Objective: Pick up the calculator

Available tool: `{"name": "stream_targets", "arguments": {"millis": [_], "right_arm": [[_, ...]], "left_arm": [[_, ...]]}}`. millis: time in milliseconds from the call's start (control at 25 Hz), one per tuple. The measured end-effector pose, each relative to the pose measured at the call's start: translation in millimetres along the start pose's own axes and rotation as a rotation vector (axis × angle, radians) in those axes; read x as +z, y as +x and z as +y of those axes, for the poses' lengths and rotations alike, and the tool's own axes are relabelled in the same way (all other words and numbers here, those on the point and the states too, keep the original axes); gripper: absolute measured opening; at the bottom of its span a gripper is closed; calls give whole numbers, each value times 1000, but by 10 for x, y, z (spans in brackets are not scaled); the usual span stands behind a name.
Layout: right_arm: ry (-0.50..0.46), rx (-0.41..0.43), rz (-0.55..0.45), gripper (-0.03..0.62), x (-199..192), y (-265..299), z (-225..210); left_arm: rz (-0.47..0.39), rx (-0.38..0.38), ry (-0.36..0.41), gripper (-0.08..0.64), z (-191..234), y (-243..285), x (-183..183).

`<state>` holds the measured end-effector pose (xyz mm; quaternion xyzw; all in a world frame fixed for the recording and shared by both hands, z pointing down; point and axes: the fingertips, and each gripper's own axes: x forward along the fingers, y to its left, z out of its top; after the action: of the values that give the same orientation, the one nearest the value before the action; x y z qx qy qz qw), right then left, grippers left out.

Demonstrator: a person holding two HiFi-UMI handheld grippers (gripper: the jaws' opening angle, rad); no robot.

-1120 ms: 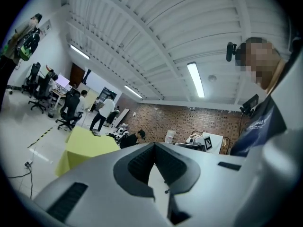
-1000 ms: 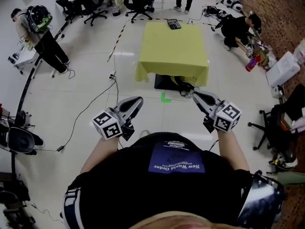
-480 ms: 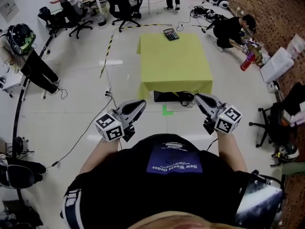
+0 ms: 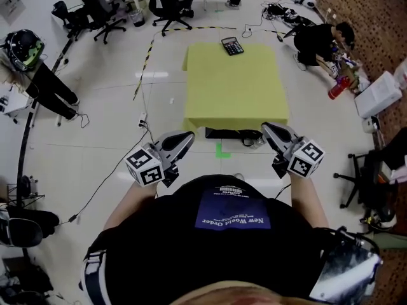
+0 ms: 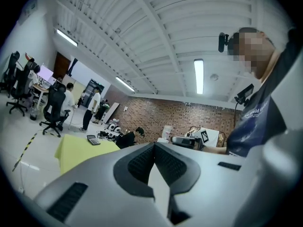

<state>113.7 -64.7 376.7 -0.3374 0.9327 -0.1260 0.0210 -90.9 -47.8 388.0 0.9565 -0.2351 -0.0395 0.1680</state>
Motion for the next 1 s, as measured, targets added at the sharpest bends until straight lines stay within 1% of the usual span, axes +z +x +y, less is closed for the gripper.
{"name": "stream_targets", "arguments": {"millis": [280,400,480,640,760,880,1000], "right_arm": [[-11,93,23,-14,378,-49,-1227],[-20,130,19,-14,549,-66,-1674],[-24,154,20,-14,615,-17,-1899],[-20,196,28,-14,655,215,-2135],[-15,203,46,-14,629,437,-2238],[-8,184,63,-14,591,686,-2325],[-17,152,71,-14,570,1015,-2368]], "left_arm": [[-56,99,20,6,157,986,313],[-78,156,18,6,215,1316,409],[-84,176,9,6,251,1496,440],[-68,204,-3,6,445,1651,466],[-69,208,-15,6,674,1680,522],[-70,178,-14,6,939,1707,559],[-72,130,-6,6,1322,1690,601]]}}
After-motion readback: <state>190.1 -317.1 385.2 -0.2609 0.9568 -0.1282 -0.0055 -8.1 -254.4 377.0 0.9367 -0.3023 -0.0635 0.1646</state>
